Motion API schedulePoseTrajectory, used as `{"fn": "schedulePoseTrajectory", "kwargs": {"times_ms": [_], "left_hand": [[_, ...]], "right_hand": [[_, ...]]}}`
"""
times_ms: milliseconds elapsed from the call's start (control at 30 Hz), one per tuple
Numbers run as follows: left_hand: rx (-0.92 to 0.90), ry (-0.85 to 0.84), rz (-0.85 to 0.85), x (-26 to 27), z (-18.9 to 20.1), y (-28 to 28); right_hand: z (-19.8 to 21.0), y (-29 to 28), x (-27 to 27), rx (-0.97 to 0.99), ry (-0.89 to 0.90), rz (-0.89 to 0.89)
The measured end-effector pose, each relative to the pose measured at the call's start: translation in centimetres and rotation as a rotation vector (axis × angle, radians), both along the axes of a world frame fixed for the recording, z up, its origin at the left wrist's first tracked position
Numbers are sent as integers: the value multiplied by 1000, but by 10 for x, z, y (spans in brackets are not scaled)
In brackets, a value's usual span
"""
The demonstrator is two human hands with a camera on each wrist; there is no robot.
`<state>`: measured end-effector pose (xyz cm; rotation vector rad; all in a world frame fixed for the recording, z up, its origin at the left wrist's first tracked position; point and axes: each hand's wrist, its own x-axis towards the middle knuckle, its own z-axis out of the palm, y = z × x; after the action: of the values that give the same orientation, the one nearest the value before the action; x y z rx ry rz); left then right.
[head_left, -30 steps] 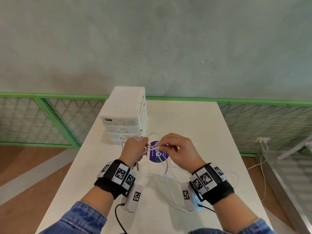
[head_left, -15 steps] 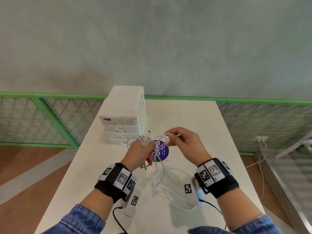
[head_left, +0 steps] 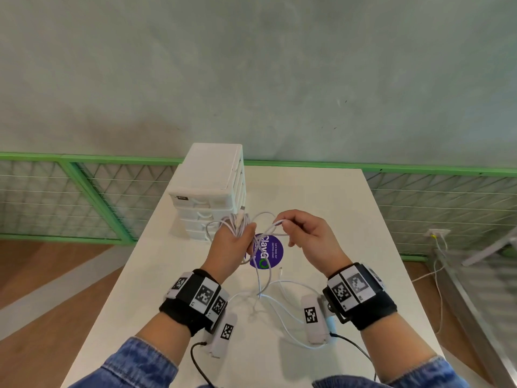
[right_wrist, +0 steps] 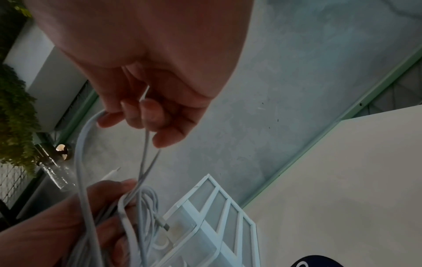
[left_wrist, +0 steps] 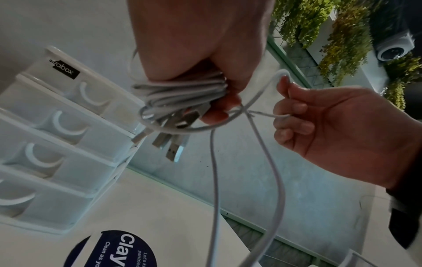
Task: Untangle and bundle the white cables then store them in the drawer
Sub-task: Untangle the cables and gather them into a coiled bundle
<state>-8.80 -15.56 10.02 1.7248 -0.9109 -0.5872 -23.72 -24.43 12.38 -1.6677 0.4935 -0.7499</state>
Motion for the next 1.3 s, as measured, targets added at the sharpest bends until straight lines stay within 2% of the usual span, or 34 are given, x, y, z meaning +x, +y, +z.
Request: {"fn": "schedulePoseTrajectory", "kwargs": {"times_ms": [67, 300, 467, 633, 700, 767, 833, 900, 967, 1033, 1167, 1233, 1300], "left_hand": [[34, 17, -19, -1, 1, -1], [173, 231, -159, -14, 9, 0], [244, 389, -101, -11, 6, -4], [248, 384, -90, -8, 12, -1], [222, 364, -54, -7, 10, 0], [205, 301, 21, -5, 6, -1], [205, 192, 72, -1, 4, -3], [188, 115, 73, -1, 4, -4], [182, 70, 64, -2, 4, -4], [185, 39, 65, -2, 3, -4], [248, -74, 91, 8, -4, -3], [271, -104, 129, 14, -7, -1], [286, -119, 159, 18, -8, 0]], "right_hand": [[1, 0, -1, -2, 3, 5], [-7, 0, 2, -26, 53, -33], [-19, -7, 2, 25, 58, -173], [-16, -7, -3, -70, 68, -129], [-13, -8, -6, -15, 93, -128], [-12, -12, -9, 26, 209, -171], [-16, -15, -10, -89, 483, -171], [-25, -14, -9, -223, 736, -95], [-31, -13, -7, -269, 806, -115], [-35, -16, -8, -143, 684, -236], [-36, -28, -18, 417, 221, -528], [-38, -32, -25, 550, 153, -640], [-46, -38, -29, 533, 237, -703]]}}
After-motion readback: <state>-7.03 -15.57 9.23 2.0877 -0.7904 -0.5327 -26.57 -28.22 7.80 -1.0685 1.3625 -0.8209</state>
